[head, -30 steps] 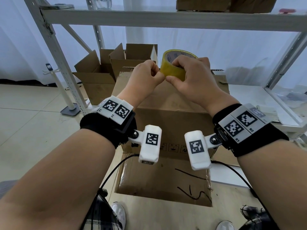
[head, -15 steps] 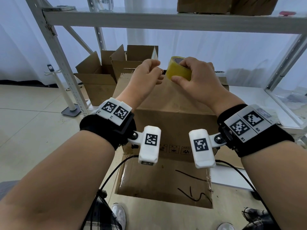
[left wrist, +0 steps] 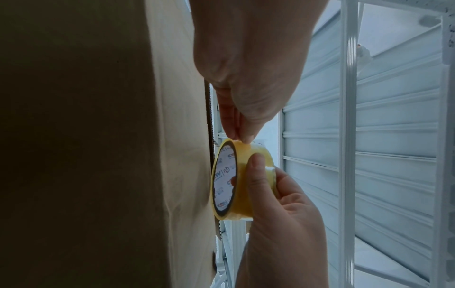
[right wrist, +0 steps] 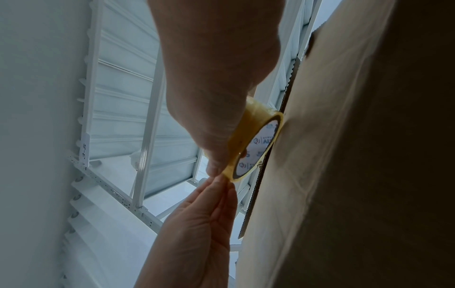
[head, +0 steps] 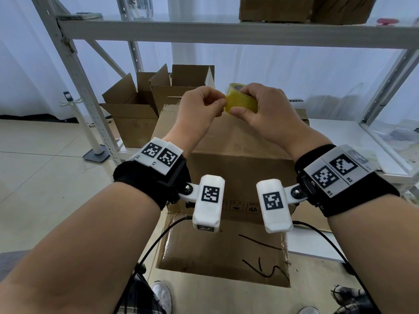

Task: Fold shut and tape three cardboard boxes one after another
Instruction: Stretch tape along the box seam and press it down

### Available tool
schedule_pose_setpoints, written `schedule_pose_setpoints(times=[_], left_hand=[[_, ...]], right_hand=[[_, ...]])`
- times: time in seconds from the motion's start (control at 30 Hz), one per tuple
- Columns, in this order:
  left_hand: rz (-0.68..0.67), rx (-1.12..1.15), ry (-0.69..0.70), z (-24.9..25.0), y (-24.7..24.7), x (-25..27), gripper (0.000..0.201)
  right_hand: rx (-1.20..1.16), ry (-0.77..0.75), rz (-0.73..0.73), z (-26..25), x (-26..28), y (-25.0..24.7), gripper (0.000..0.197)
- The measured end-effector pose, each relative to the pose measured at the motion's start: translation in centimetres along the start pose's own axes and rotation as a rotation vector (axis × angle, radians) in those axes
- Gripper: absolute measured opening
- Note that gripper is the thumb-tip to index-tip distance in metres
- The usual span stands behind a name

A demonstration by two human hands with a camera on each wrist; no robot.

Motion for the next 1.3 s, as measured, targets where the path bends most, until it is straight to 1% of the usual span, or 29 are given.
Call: schedule_pose_setpoints(times=[0.1, 0.2, 0.37, 0.47, 0.63, 0.7, 0.8, 0.9, 1.03, 1.1, 1.23, 1.3], left_hand=[[-0.037, -0.017, 0.004, 0.1, 0.1, 0.0, 0.007], [-0.089, -0.066, -0.009, 0.4, 0.0, -0.3, 0.009], [-0.177, -0.115, -0.055, 1.3, -0.7, -1.0, 0.008], [-0.185, -0.103, -0.063, 2.1, -1.5, -1.2, 0.005], [-0.224, -0.124, -0.070, 3.2, -2.1, -0.9, 0.006], [-0.218, -0.130, -0.074, 3.3, -2.4, -0.7, 0.006], [-0.206, -0.129, -0.110, 3.4, -2.9, -0.7, 0.005], [-0.250, -0.108, -0.160, 3.8, -3.1, -0.4, 0.004], [-0.297, -0.021, -0.197, 4.7, -3.0, 0.2, 0.006], [-0.293, 0.021, -0.206, 5.1, -3.3, 0.4, 0.009], [-0.291, 0.070, -0.241, 5.5, -3.2, 0.7, 0.026], [-0.290, 0.041, -0.238, 5.7, -3.2, 0.9, 0.026]], right_hand=[[-0.014, 0.003, 0.002, 0.2, -0.2, 0.0, 0.043], [0.008, -0.004, -0.027, 0.1, -0.3, 0.0, 0.046], [0.126, -0.029, -0.122, -1.2, -1.3, -0.2, 0.055], [0.210, -0.028, -0.160, -2.2, -2.3, -0.9, 0.050], [0.358, 0.081, -0.222, -2.3, -3.4, -2.0, 0.045], [0.305, 0.083, -0.250, -2.2, -3.6, -2.3, 0.038], [0.143, 0.093, -0.271, -2.4, -3.4, -2.8, 0.028], [0.140, 0.098, -0.248, -2.6, -2.7, -3.0, 0.028], [0.232, 0.081, -0.086, -3.2, -1.8, -3.8, 0.022], [0.279, 0.063, -0.045, -3.9, -1.3, -4.3, 0.020], [0.375, 0.029, -0.036, -4.6, -0.5, -4.4, 0.022], [0.383, 0.012, -0.033, -4.7, -0.4, -4.5, 0.023]])
Point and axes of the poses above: each hand's wrist, its own x-axis away from the middle knuckle, its own y-axis out of the palm, z = x × y, the point moved 5 cm from there along -x, towards the middle knuckle, and after that the axes turned 8 degrees about y, right-handed, at the moved point
